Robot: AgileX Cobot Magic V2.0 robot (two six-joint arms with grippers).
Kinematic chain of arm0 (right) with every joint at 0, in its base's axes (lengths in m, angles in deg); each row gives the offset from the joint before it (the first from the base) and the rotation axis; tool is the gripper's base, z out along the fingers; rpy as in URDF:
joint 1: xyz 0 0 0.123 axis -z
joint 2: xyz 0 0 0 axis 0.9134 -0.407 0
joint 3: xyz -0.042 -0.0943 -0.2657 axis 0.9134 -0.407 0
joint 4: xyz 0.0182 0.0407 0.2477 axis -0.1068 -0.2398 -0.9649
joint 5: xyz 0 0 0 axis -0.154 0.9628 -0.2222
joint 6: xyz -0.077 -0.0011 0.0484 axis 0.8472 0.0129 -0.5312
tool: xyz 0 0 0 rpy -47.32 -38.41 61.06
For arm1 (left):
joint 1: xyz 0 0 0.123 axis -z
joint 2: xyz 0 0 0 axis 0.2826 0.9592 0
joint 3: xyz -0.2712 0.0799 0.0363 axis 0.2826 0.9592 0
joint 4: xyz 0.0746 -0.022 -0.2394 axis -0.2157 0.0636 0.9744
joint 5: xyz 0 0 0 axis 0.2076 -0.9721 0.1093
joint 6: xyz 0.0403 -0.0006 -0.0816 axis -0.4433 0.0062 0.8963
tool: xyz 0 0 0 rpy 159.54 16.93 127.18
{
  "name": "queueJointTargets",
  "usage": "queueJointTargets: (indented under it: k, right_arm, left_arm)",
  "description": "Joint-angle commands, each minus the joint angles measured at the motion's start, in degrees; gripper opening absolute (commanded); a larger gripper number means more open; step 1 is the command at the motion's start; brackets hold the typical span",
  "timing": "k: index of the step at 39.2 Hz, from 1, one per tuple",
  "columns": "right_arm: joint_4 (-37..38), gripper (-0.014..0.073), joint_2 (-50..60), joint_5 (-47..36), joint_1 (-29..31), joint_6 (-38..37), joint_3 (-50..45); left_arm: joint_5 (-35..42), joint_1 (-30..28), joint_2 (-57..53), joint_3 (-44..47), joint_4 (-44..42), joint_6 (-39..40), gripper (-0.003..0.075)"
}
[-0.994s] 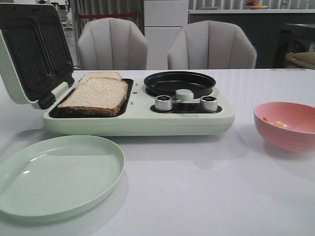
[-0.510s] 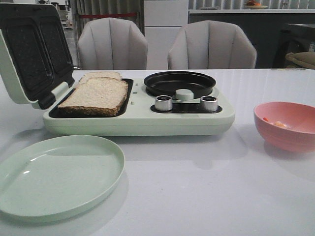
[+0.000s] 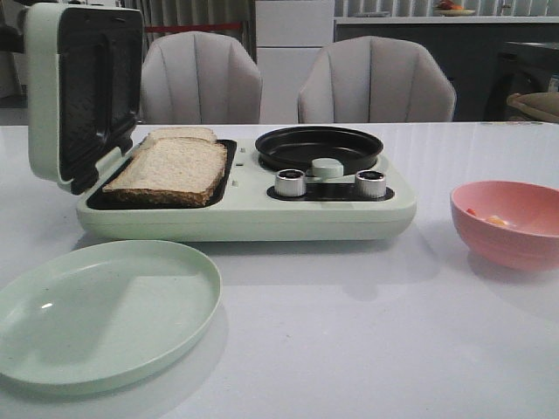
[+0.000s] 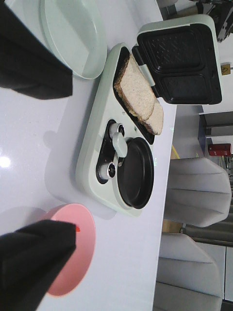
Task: Make breakfast with bread and shrimp
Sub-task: 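Push the sandwich maker lid down over the bread with the left gripper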
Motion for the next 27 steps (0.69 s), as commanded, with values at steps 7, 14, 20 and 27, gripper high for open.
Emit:
queueJointTargets:
  k: [7, 14, 20, 27]
  right_arm:
    - [0.16, 0.0613, -0.63, -5.09, 0.17, -0.02, 1.56]
    - [0.16, 0.0613, -0.63, -5.09, 0.17, -0.02, 1.56]
    - [0.16, 0.0613, -0.63, -5.09, 0.17, -0.02, 1.56]
    - [0.16, 0.0613, -0.63, -5.09, 0.17, -0.02, 1.56]
  left_arm:
    - [4.78, 12.41, -0.51, -1.84, -3.68, -4.42, 0.0366]
    - [9.24, 19.81, 3.67, -1.84, -6.83, -4.56, 0.0365]
    - [10.49, 23.15, 7.03, -1.84, -6.83, -4.56, 0.0365]
    - [11.01, 23.84, 8.15, -1.84, -7.05, -4.56, 0.0365]
